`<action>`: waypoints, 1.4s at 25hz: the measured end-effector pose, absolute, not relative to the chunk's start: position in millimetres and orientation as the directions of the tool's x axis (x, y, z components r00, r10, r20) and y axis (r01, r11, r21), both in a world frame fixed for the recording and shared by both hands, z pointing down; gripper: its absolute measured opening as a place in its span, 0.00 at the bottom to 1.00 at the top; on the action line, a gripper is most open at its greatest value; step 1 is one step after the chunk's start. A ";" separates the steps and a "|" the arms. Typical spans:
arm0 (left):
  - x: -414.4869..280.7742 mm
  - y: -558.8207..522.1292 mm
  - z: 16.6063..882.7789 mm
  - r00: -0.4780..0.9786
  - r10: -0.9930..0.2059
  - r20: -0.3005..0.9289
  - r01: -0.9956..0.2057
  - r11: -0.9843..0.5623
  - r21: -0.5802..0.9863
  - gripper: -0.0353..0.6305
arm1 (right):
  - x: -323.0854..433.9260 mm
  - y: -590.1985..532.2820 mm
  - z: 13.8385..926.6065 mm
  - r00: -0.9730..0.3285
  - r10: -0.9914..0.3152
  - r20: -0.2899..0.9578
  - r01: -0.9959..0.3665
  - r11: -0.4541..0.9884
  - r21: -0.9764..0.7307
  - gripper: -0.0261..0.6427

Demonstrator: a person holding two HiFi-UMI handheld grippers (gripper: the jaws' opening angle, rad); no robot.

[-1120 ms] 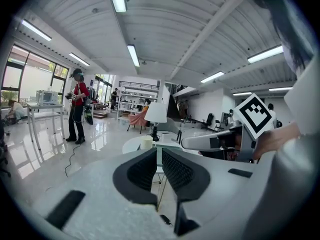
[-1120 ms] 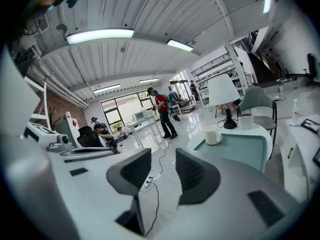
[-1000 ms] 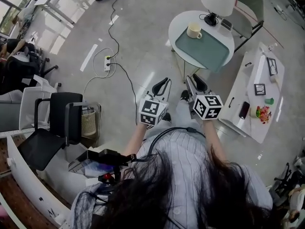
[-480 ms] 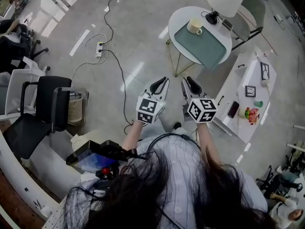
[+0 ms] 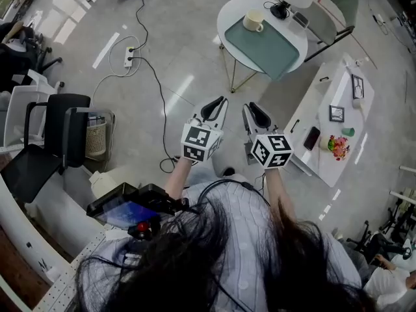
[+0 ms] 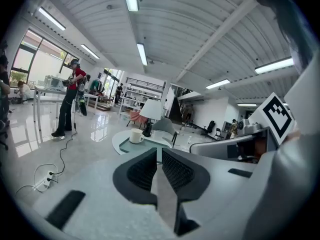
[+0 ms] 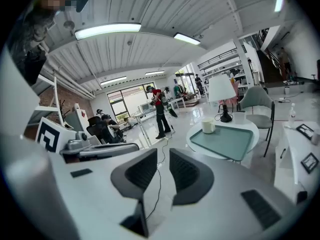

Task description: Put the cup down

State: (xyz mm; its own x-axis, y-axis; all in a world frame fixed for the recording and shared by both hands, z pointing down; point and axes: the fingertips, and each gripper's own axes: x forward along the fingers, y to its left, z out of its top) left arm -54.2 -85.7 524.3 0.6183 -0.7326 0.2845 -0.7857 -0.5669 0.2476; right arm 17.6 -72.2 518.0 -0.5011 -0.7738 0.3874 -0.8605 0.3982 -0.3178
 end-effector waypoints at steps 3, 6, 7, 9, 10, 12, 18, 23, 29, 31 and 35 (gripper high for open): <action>-37.7 -64.6 523.1 0.618 -0.731 0.291 -0.786 -0.572 0.234 0.08 | 34.7 -56.0 516.7 -0.506 -0.778 0.373 -0.856 0.401 -0.326 0.17; -25.6 -45.4 521.3 0.611 -0.733 0.299 -0.792 -0.575 0.208 0.08 | 47.8 -38.0 515.2 -0.514 -0.780 0.358 -0.851 0.410 -0.330 0.17; -22.0 -38.4 519.9 0.606 -0.736 0.300 -0.795 -0.573 0.201 0.08 | 52.4 -30.9 514.4 -0.517 -0.780 0.352 -0.849 0.413 -0.331 0.17; -16.0 -25.3 516.2 0.594 -0.748 0.296 -0.804 -0.563 0.192 0.08 | 61.0 -16.9 513.2 -0.524 -0.780 0.344 -0.844 0.421 -0.331 0.17; -13.4 -19.0 514.3 0.588 -0.754 0.294 -0.809 -0.558 0.187 0.08 | 64.8 -10.2 513.0 -0.526 -0.779 0.341 -0.843 0.425 -0.330 0.17; -8.2 -5.1 511.1 0.578 -0.762 0.291 -0.815 -0.551 0.177 0.08 | 72.2 4.0 512.4 -0.529 -0.780 0.335 -0.841 0.429 -0.330 0.17; 13.3 46.4 508.8 0.570 -0.769 0.289 -0.820 -0.553 0.145 0.08 | 92.4 52.0 511.2 -0.540 -0.782 0.311 -0.832 0.441 -0.336 0.16; 29.2 90.2 512.5 0.562 -0.773 0.295 -0.825 -0.549 0.136 0.08 | 101.6 90.0 511.5 -0.565 -0.767 0.304 -0.818 0.475 -0.324 0.15; 32.4 124.0 507.7 0.540 -0.792 0.284 -0.840 -0.530 0.118 0.08 | 102.3 123.3 504.5 -0.594 -0.752 0.286 -0.800 0.515 -0.309 0.15; 32.5 133.2 507.1 0.532 -0.798 0.282 -0.845 -0.524 0.111 0.08 | 102.0 132.7 503.3 -0.604 -0.746 0.282 -0.793 0.526 -0.307 0.14; 32.7 148.3 503.4 0.521 -0.807 0.278 -0.851 -0.517 0.094 0.08 | 100.9 148.1 499.4 -0.621 -0.735 0.274 -0.781 0.548 -0.300 0.14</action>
